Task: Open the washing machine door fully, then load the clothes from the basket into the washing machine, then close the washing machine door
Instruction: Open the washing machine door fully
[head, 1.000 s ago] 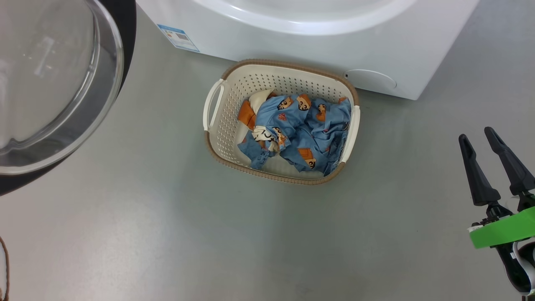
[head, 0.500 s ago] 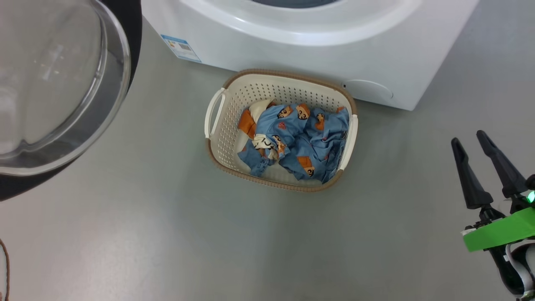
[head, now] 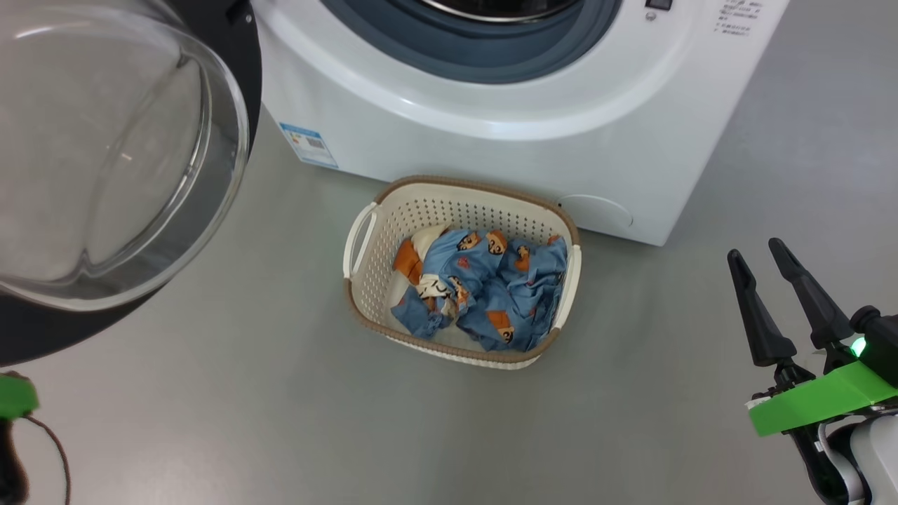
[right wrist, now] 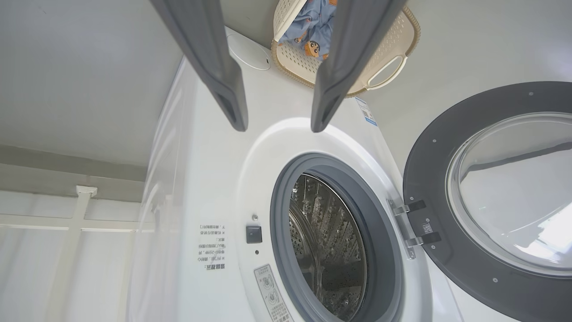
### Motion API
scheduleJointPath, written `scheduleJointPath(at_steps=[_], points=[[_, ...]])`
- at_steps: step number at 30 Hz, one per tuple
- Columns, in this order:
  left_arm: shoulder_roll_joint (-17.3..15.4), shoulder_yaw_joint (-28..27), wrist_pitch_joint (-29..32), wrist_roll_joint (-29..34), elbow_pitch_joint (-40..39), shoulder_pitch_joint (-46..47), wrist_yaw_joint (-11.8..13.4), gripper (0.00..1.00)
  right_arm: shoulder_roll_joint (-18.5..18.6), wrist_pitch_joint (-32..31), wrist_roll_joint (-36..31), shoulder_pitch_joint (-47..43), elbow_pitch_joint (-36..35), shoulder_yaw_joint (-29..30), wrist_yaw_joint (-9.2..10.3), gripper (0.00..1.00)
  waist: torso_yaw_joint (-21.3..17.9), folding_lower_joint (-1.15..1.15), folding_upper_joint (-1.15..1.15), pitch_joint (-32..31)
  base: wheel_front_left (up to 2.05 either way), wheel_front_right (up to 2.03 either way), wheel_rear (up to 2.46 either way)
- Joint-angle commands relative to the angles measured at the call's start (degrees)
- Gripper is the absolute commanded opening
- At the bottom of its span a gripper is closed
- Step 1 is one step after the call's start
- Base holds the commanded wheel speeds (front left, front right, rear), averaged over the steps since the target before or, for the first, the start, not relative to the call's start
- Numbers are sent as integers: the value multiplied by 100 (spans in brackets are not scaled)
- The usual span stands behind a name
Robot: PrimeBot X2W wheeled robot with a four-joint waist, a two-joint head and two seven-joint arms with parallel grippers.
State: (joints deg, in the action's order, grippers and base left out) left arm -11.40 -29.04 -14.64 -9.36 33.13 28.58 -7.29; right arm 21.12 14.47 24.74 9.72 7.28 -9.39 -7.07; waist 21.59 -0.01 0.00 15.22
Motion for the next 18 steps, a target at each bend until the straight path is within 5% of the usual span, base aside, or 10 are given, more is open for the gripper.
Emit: scheduleJointPath(at_steps=[1, 2, 4, 5, 18], points=[[-286, -31, -36, -81, -232, -161, -17, 0, 41, 52, 26, -108, -122, -114, -42, 73, -114, 1, 0, -185, 0, 0, 0], [-277, 82, -36, -165, -368, -273, -18, 17, 16, 52, 25, -128, -125, -105, -42, 74, -148, 1, 0, -224, 0, 0, 0], [-241, 323, -36, -277, -639, -499, -18, 85, -34, 52, 27, -164, -130, -67, -42, 75, -225, 1, 0, -291, 0, 0, 0], [-205, 382, -36, -307, -756, -600, -18, 100, -58, 52, 26, -185, -132, -47, -42, 74, -264, 1, 0, -326, 0, 0, 0], [297, 1406, -36, -301, -2000, -1506, -19, 100, -294, 52, 13, -289, -156, 54, -42, 76, -1047, 1, 0, -595, 0, 0, 0]])
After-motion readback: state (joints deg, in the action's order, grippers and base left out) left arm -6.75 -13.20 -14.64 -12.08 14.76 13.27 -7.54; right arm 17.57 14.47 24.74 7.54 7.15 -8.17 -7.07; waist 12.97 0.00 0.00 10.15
